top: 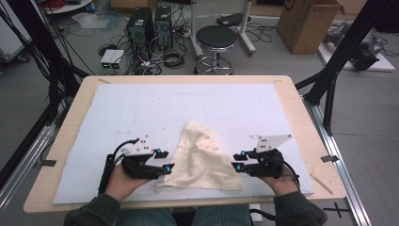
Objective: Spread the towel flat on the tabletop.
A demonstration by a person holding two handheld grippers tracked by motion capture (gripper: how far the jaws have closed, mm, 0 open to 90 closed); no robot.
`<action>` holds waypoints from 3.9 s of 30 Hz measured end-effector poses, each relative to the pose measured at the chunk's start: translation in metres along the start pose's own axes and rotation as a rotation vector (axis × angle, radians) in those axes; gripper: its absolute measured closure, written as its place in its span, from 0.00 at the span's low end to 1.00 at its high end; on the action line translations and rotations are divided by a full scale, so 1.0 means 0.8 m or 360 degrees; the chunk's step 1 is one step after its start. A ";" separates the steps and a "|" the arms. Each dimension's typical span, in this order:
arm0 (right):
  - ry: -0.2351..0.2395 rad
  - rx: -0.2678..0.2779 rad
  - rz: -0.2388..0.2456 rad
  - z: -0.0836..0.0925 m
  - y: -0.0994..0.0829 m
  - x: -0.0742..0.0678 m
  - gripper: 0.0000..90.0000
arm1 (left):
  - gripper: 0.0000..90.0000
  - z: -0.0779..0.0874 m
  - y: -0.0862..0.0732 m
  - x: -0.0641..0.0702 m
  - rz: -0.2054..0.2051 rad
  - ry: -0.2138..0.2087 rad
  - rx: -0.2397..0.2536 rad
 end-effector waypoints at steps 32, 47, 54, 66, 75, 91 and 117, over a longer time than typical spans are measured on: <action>-0.0193 -0.0014 -0.0198 -0.035 -0.011 0.089 0.62 | 0.84 -0.168 0.035 -0.108 0.0148 0.0369 -0.0363; -0.0076 0.0007 -0.0187 -0.045 -0.007 0.073 0.62 | 0.98 -0.117 0.034 -0.106 0.0094 0.0378 -0.0308; 0.0132 -0.0021 -0.0131 -0.065 -0.001 0.039 0.62 | 0.98 -0.072 0.017 -0.095 0.0053 0.0393 -0.0284; 0.0409 -0.0228 0.0051 -0.084 -0.009 -0.041 0.99 | 0.98 -0.010 -0.031 -0.085 0.0066 0.0413 -0.0228; 0.0361 -0.0160 0.0108 -0.076 0.021 -0.047 0.86 | 0.98 0.003 -0.053 -0.082 0.0102 0.0408 -0.0165; 0.0010 -0.0302 -0.0041 -0.164 0.043 0.075 0.76 | 0.98 0.000 -0.061 -0.084 0.0080 0.0389 -0.0164; -0.0401 -0.0410 -0.0185 -0.069 0.001 0.134 0.95 | 0.97 -0.035 -0.022 -0.107 0.0204 0.0415 -0.0061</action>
Point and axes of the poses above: each handheld gripper's, and its own axes: z roughly backward along the jaws, y roughly out of its top, x roughly to its right, the point moved 10 cm from there along -z, roughly forward along the jaws, and after that the axes turned 9 degrees about z, right-handed, at the moved point
